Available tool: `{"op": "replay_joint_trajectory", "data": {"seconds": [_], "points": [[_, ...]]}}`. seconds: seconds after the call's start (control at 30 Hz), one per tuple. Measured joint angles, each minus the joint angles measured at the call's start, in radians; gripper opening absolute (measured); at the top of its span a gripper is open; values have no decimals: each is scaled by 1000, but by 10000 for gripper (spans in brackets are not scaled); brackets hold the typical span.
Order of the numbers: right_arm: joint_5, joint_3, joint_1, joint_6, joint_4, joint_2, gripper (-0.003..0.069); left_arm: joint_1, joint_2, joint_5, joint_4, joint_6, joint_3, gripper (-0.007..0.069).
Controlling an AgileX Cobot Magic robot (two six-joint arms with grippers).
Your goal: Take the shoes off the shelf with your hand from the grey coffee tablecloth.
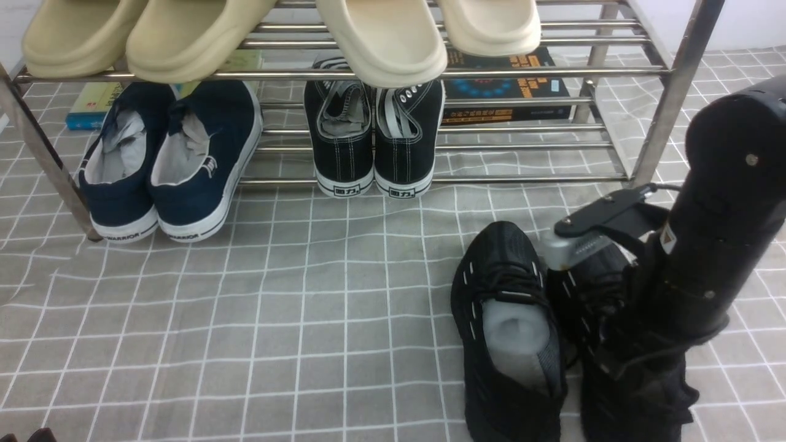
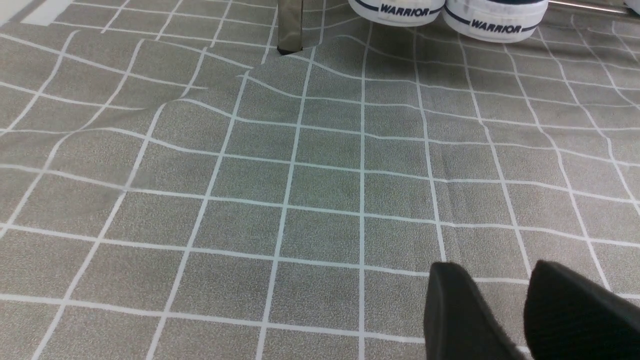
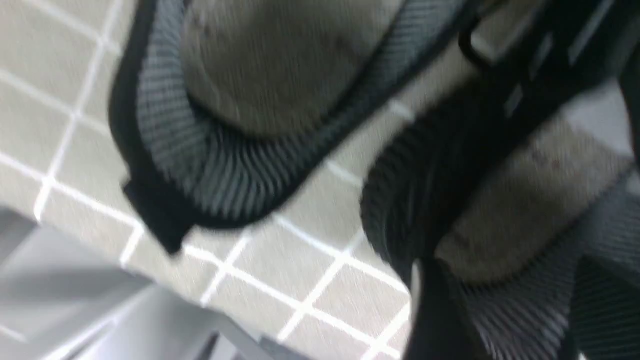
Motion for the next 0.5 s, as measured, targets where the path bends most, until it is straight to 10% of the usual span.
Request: {"op": "replay_joint_trajectory", "data": {"seconds": [0.5], "points": [[-69, 253, 0, 6, 88, -717, -15, 0, 0, 0, 3, 0, 0, 239]]}}
